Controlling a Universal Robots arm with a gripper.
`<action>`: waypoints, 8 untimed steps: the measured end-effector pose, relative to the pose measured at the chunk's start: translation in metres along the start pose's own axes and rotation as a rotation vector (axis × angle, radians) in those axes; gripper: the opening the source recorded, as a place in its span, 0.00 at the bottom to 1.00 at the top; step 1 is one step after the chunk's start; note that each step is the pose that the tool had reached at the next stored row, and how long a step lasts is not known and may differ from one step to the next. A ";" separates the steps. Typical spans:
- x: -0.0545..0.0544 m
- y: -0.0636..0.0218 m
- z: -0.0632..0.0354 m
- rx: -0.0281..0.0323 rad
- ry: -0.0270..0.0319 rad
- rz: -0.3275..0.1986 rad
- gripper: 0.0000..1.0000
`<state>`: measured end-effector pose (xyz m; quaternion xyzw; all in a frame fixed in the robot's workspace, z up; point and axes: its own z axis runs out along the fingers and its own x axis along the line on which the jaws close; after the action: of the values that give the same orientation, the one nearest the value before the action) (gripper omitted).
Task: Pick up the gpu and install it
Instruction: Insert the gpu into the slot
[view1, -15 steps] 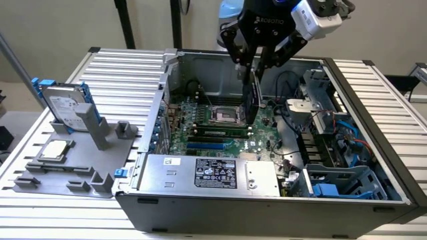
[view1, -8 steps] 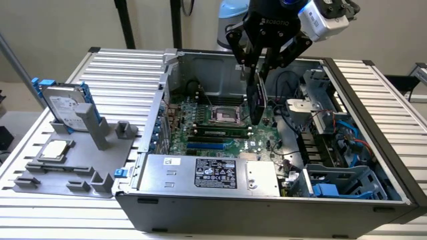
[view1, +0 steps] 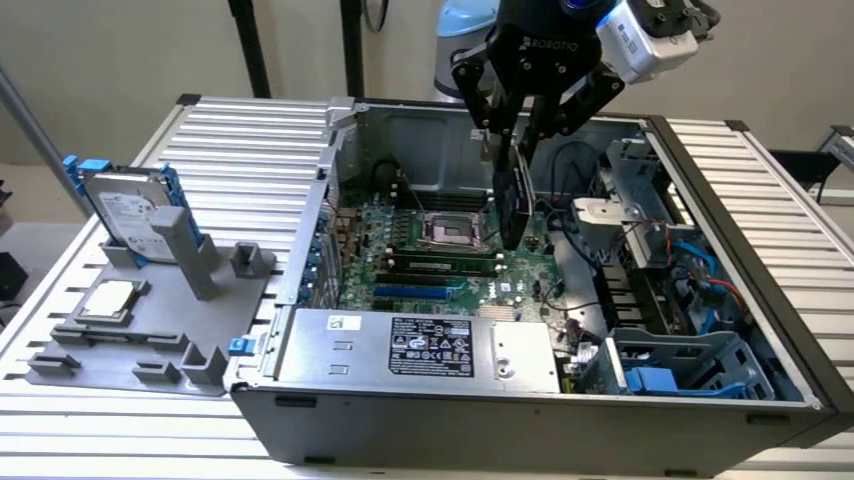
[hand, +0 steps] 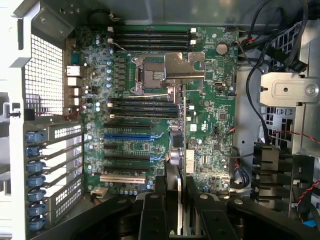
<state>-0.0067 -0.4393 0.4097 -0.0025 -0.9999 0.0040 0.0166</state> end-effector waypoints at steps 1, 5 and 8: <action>0.000 0.0000 0.0000 -0.0001 0.0000 0.000 0.27; 0.000 0.0000 0.0000 0.0000 0.0000 -0.002 0.27; 0.000 0.0000 0.0001 0.0016 -0.0004 -0.051 0.27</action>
<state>-0.0066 -0.4393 0.4096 0.0230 -0.9996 0.0043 0.0165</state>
